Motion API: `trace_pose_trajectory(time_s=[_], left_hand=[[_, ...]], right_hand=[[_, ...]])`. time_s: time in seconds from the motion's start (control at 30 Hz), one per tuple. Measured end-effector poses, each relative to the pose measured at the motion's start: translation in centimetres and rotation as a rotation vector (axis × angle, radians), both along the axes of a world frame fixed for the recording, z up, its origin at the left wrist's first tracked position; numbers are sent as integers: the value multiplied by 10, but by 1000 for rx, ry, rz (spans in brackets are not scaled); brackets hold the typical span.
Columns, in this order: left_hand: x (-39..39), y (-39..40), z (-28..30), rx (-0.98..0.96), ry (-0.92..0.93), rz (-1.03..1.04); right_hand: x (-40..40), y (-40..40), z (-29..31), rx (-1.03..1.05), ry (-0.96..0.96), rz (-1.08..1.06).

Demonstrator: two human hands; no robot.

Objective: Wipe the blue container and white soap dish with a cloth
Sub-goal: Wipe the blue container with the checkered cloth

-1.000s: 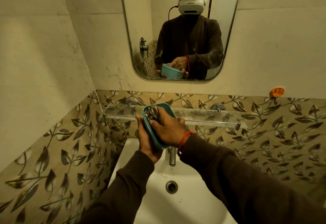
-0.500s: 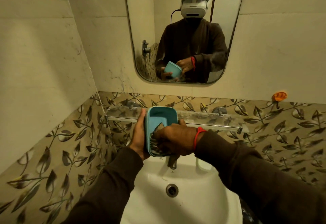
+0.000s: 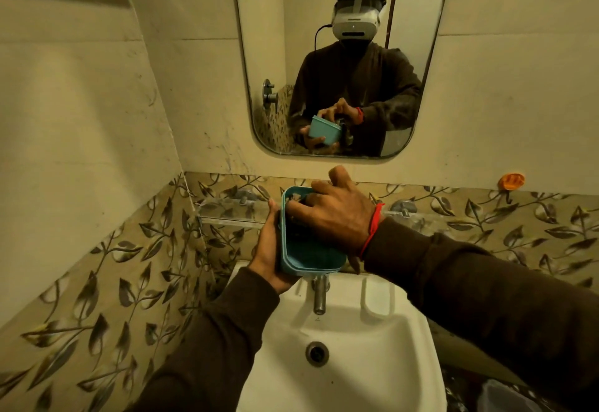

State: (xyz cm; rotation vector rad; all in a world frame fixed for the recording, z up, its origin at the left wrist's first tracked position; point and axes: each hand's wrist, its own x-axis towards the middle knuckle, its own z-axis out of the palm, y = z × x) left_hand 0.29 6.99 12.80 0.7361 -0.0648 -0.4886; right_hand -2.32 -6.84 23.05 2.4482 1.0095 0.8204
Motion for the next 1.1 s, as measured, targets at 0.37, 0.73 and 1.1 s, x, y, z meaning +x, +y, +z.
trace_pose_trajectory(time_s=[0.37,0.73,1.1], left_hand=[[7,-6,9,70,-59,51],[18,3,17,312,-121,174],[6,10,3,155,-121,163]], right_hand=[[-6,-3,-2,-24,86,-128],[-21,9,-34,-12,189,-90],[-19,27,-25,875,1122,-188]])
